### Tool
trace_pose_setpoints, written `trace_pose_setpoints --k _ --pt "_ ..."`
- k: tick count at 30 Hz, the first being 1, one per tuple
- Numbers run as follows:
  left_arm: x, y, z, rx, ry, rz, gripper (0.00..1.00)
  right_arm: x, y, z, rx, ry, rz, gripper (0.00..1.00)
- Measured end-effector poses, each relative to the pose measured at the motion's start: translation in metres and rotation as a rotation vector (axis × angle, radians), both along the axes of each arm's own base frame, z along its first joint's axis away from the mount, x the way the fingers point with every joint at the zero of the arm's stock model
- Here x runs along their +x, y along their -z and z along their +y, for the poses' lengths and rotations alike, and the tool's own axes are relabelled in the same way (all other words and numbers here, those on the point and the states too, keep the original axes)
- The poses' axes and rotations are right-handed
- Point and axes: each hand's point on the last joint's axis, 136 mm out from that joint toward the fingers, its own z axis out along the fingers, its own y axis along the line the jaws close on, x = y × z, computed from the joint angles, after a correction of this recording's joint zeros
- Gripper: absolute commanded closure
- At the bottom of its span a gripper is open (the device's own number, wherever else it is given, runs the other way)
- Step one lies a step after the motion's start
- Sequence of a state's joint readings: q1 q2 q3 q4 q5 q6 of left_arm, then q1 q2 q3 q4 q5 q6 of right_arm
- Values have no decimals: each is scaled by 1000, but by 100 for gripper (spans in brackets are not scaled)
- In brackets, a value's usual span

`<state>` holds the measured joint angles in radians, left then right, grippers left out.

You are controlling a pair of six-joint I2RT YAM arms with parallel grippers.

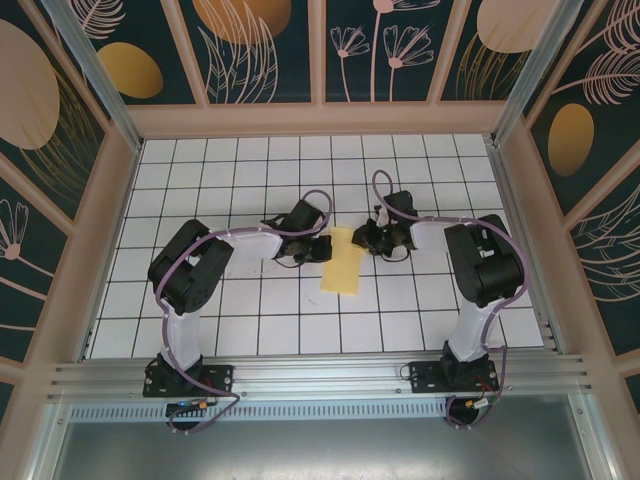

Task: Fold a paper plane with a square sheet of paper (pick it up from the middle)
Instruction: Fold the square sheet of paper in half at the center of the table.

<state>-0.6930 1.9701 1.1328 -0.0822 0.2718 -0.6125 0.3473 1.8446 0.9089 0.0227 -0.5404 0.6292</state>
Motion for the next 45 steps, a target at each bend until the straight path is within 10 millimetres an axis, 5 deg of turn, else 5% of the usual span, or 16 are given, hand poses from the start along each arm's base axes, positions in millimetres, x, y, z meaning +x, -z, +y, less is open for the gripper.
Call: trace_pose_setpoints --k 9,15,22,39,45 --pt "0 0 0 0 0 0 100 5 -5 1 4 1 -2 77" --pt "0 0 0 1 3 -2 100 26 -25 3 28 11 -56 77" --pt "0 0 0 1 3 -2 100 25 -1 -1 19 20 -14 78" --pt "-1 0 0 1 6 -5 100 40 -17 -2 16 20 -47 77" --pt "-1 0 1 1 6 -4 100 39 -5 -7 -17 32 -25 78"
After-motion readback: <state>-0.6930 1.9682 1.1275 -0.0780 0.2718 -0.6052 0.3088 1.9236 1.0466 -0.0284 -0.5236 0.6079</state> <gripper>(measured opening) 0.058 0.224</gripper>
